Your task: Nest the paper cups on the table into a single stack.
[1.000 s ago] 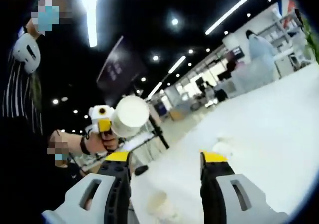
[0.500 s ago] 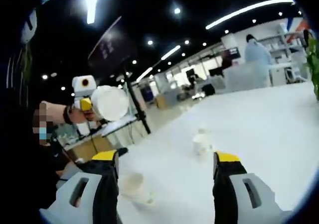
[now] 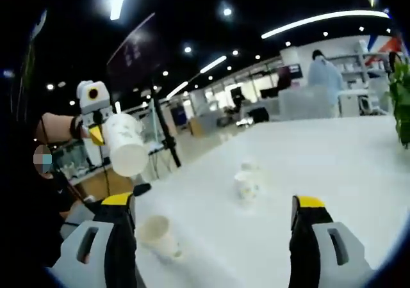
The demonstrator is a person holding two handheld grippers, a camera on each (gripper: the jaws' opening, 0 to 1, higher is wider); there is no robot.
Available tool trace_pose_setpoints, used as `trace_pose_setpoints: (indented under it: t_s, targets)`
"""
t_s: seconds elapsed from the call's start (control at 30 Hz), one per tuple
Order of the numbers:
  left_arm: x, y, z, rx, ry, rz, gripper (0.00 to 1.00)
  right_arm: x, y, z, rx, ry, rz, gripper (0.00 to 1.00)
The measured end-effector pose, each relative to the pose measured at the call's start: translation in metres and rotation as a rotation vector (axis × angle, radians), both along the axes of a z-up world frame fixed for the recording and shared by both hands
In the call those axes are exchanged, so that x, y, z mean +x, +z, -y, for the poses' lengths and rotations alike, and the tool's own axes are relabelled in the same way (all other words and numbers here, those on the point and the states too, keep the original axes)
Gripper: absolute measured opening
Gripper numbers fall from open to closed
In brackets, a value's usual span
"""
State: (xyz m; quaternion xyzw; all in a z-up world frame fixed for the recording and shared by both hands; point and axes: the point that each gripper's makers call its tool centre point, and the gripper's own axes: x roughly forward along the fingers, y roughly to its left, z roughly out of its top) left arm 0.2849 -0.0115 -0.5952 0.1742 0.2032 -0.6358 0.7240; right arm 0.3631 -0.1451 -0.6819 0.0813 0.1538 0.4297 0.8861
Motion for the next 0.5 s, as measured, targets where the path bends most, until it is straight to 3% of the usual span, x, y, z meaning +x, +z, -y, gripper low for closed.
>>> trace_pose_setpoints:
  t_s: [0.27,0.5]
  targets:
    - [-0.0065,-0.0045,-0.0013,0.060,-0.039,0.000,0.00,0.0001,-0.0023,0.0030,-0.015,-0.006,0.001,1.00]
    - [0.0007,-0.0068,-0.0075,0.114,-0.019,-0.003,0.00,0.0042,-0.0020,0.0067,-0.022,-0.029,0.004,1.00]
